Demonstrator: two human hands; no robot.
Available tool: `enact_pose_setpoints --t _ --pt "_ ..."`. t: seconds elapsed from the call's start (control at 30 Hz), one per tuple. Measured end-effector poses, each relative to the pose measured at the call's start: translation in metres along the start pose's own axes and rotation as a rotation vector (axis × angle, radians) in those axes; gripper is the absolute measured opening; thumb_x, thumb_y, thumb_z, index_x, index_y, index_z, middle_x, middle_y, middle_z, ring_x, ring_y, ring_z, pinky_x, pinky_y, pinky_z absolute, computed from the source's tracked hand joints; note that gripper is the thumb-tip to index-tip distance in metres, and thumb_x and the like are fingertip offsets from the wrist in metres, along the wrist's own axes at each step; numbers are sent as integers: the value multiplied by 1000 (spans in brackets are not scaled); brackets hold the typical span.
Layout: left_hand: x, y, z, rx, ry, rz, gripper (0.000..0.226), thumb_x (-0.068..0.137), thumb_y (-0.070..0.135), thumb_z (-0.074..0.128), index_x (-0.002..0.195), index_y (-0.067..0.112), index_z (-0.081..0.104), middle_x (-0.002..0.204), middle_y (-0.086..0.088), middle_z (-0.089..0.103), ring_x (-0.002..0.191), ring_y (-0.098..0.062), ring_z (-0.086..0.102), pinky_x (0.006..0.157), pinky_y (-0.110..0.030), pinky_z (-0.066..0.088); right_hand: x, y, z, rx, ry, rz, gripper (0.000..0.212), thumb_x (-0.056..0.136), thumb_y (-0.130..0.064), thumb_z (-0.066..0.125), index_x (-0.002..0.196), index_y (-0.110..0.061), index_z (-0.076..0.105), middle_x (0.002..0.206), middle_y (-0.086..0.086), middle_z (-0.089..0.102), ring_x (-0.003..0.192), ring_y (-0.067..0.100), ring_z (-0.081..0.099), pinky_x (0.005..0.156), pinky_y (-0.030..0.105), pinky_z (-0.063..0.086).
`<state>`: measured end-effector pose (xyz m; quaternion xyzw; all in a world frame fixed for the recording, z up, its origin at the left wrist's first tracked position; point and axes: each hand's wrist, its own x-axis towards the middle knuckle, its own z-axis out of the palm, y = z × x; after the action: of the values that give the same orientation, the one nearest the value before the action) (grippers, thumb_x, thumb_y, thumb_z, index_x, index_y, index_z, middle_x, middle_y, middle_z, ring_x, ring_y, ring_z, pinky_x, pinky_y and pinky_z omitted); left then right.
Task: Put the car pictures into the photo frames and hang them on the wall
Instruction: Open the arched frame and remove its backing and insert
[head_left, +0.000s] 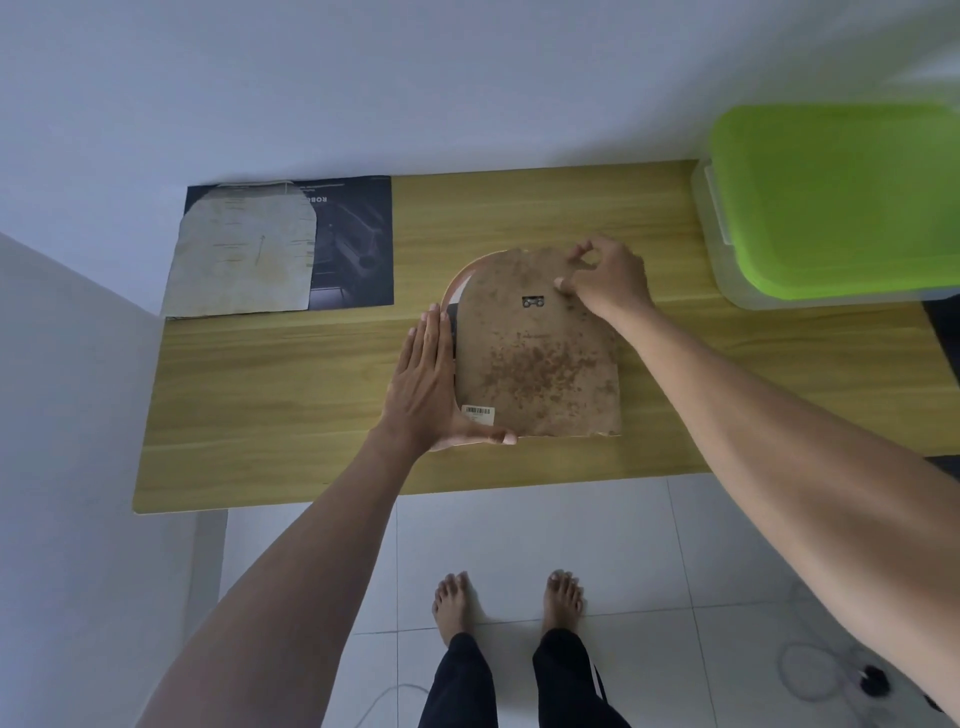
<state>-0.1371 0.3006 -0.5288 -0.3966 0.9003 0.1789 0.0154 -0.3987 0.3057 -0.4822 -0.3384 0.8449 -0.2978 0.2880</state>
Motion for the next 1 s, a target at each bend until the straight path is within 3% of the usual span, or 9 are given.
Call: enact_pose_setpoints --t 0.17,0.33,0.5,0.6,0.7,0.77,0.83,0.9,1.0 --pt "0 -3 -3 28 -25 -6 172 38 108 45 154 -5 -14 165 -21 -14 154 -29 -14 126 -49 5 -23 24 3 429 84 119 15 77 -10 82 80 -19 71 103 -3 72 107 18 66 88 33 57" --pt "-6 -17 -7 55 -40 -3 171 39 108 44 154 -3 -18 164 -19 -19 153 -29 -16 126 -48 2 -32 30 11 453 -47 40 35 83 0 74 109 -23 73 119 1 69 107 17 66 87 30 58" --pt "-11 -28 -12 34 -57 1 169 40 107 45 153 1 -22 163 -15 -26 152 -27 -21 126 -47 0 -39 23 17 496 -69 3 42 93 4 59 128 -18 65 122 0 64 98 7 64 74 19 55" --pt "-10 -21 -20 -108 0 -23 159 47 105 45 155 9 -23 163 -12 -26 152 -26 -23 126 -49 -1 -41 18 15 544 -54 20 44 93 5 57 130 -18 65 127 1 64 89 7 65 79 30 58" --pt "2 5 -39 -363 94 -84 145 56 93 58 159 17 -8 168 -10 -9 155 -27 -7 123 -50 7 -41 10 4 585 -50 -5 47 92 7 57 130 -18 65 132 0 63 99 13 66 79 27 56" --pt "15 23 -52 -542 108 -126 134 60 79 73 159 13 11 163 -9 19 150 -28 22 120 -52 27 -42 2 -10 607 -29 -11 46 92 6 58 130 -18 66 125 -1 65 106 15 66 89 29 57" --pt "27 33 -58 -659 130 -189 129 55 70 83 155 12 26 153 -6 38 138 -24 41 111 -51 43 -42 -3 -27 622 -9 -9 44 92 4 60 127 -21 68 113 -4 69 97 15 68 93 38 55" --pt "36 46 -62 -734 175 -233 134 46 73 86 154 15 32 147 -1 47 132 -21 49 106 -47 49 -41 -3 -47 625 30 -28 41 88 1 66 122 -22 70 106 -2 72 91 15 69 90 41 57" --pt "45 76 -63 -814 208 -223 118 59 43 95 155 14 31 134 4 49 124 -14 49 104 -36 48 -45 11 -75 656 119 -22 36 80 -2 77 113 -15 72 100 0 73 85 13 70 81 35 59"
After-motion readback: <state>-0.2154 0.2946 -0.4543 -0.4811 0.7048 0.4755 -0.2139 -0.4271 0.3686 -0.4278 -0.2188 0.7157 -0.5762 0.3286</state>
